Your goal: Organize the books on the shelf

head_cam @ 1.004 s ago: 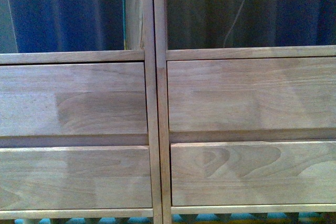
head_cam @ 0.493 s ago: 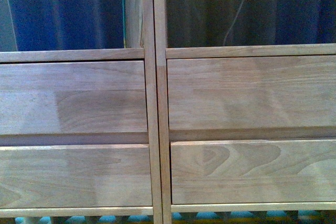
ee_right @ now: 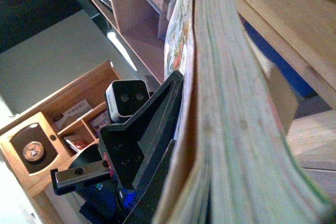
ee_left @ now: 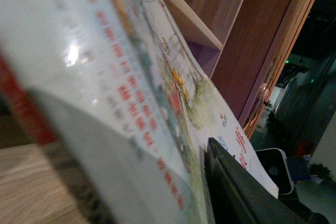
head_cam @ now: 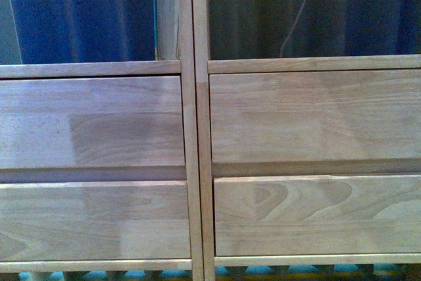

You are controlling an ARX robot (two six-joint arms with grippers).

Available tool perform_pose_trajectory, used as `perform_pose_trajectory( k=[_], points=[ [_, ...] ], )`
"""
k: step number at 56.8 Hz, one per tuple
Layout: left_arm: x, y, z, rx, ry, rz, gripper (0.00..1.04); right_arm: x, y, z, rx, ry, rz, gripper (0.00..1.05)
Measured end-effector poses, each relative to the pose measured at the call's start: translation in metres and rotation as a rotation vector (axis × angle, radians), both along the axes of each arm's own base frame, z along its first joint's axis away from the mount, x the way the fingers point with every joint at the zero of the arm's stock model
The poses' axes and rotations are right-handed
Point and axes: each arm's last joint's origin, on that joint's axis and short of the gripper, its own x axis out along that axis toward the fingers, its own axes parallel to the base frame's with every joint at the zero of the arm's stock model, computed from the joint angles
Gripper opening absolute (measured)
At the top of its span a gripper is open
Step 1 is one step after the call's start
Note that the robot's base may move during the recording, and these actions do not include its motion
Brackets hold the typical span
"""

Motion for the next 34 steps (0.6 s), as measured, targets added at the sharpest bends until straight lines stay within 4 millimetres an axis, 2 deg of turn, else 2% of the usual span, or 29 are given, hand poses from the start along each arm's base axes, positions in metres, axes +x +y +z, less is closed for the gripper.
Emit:
perform_pose_trajectory(
  k=[6, 10, 24, 34],
  points=[
    [-0.006, 0.002, 0.002, -0.024, 0.000, -0.026, 0.11, 0.001, 0.001, -0.001, 0.003, -0.005, 0.055, 0.07],
    [-0.009, 0.004, 0.003, -0.035, -0.002, -0.028, 0.08, 0.002, 0.002, -0.002, 0.005, 0.005, 0.069, 0.07],
    [-0.008, 0.016, -0.004, -0.057, 0.006, -0.016, 0.07, 0.002, 0.004, -0.004, -0.052, 0.004, 0.120, 0.42],
    [-0.005, 0.044, -0.001, -0.114, 0.012, 0.061, 0.07, 0.007, -0.003, -0.011, -0.094, 0.021, 0.098, 0.68]
  ],
)
